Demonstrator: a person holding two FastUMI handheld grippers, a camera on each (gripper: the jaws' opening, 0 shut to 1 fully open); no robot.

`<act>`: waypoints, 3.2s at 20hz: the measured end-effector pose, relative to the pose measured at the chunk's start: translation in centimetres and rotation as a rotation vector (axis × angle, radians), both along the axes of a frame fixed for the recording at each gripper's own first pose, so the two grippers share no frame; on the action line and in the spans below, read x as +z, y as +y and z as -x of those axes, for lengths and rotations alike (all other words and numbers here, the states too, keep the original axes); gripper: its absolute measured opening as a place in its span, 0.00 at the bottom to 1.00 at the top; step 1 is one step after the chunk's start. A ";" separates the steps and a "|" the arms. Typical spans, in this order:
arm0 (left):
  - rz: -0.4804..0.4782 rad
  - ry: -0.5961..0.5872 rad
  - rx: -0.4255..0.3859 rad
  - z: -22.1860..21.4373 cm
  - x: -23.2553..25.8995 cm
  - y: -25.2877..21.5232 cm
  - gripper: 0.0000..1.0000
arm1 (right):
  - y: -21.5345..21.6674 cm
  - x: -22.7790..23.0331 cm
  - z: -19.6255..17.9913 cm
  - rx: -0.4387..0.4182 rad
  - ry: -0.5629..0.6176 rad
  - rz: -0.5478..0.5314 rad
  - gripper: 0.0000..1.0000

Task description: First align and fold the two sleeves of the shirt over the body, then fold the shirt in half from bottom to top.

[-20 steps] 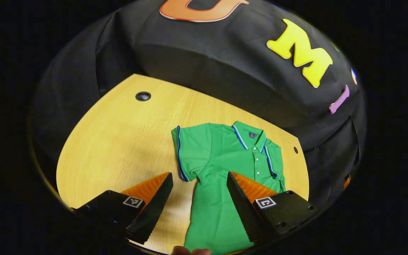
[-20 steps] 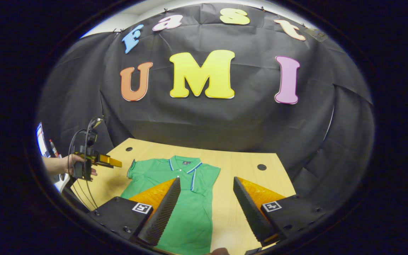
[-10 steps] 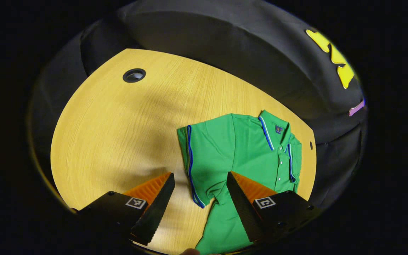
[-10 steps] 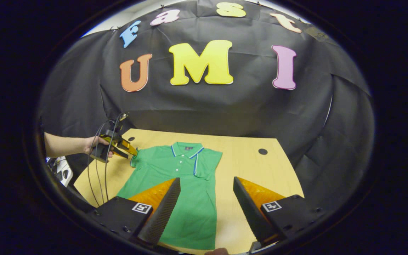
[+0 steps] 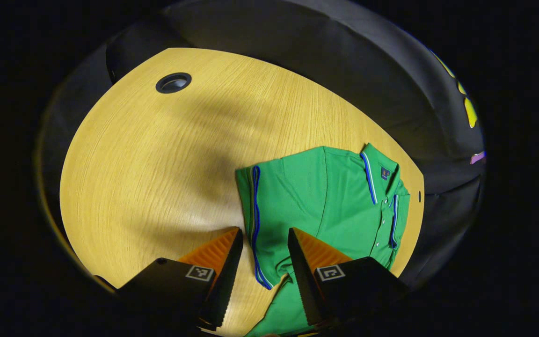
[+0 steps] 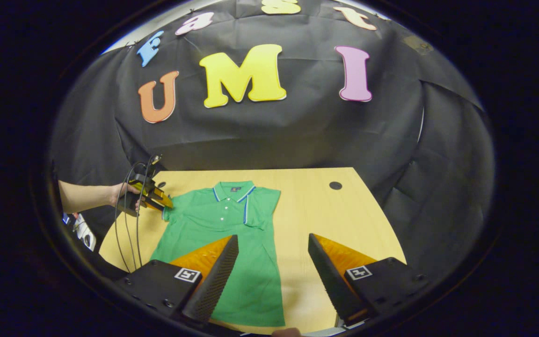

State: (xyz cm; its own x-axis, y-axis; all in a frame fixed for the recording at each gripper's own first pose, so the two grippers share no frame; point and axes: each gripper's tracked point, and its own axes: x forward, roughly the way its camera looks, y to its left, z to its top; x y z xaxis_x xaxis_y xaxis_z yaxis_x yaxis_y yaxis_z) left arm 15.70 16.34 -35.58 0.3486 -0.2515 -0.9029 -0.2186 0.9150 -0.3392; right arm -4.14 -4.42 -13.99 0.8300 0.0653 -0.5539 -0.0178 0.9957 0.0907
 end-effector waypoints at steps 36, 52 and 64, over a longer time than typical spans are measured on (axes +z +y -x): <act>-0.152 -0.310 -0.108 0.2 10.8 -12.5 0.98 | -2.0 -0.7 0.6 -0.001 -0.052 0.047 0.94; -0.262 -0.322 -0.331 31.6 8.9 -7.1 0.99 | 0.7 -12.9 9.0 0.401 0.255 0.149 0.98; -0.316 -0.174 -0.558 40.6 0.8 -9.3 0.99 | 0.8 -22.6 15.8 0.498 0.506 0.222 0.98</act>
